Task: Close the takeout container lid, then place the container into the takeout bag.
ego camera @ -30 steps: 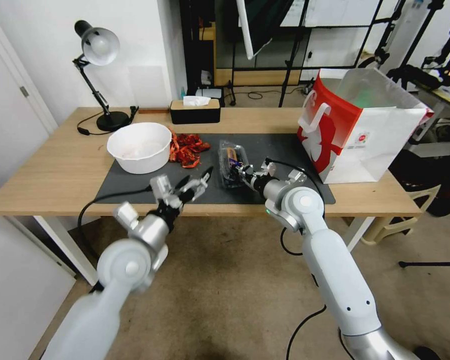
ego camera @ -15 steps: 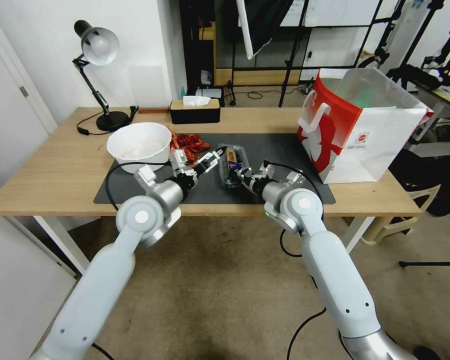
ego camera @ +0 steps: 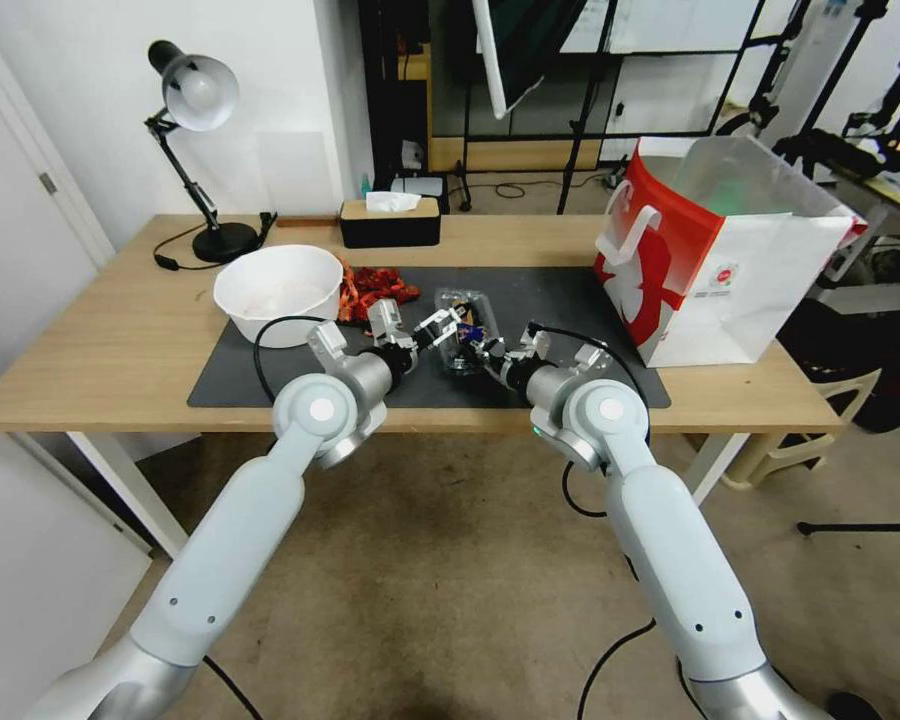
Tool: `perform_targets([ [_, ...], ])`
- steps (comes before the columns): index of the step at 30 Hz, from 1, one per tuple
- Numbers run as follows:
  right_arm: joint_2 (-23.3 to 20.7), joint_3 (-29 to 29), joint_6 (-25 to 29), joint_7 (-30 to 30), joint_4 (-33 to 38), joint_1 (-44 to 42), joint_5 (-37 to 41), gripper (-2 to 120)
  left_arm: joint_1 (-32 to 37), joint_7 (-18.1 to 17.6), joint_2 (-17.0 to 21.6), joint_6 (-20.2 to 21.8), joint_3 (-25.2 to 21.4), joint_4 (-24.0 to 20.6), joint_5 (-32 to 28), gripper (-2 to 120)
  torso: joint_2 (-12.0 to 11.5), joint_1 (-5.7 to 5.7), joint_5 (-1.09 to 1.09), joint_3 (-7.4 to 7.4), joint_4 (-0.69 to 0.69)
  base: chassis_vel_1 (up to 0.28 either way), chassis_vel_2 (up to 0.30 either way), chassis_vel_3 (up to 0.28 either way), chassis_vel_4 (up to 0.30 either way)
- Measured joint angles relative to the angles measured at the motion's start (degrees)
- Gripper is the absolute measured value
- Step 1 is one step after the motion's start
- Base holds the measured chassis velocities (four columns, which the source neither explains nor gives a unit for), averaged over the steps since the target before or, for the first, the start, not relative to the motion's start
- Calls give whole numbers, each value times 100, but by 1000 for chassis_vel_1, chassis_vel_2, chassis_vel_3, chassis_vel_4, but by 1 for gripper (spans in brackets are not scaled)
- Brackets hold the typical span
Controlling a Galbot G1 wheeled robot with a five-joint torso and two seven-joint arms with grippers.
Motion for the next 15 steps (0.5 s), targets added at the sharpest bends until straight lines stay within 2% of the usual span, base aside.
perform_targets([
  [15,-29,12,-17,-11,44,-46,-11,0,-356,-187,-137,27,227,597,195,100,-1,0,0,0,0,0,0,0,0],
])
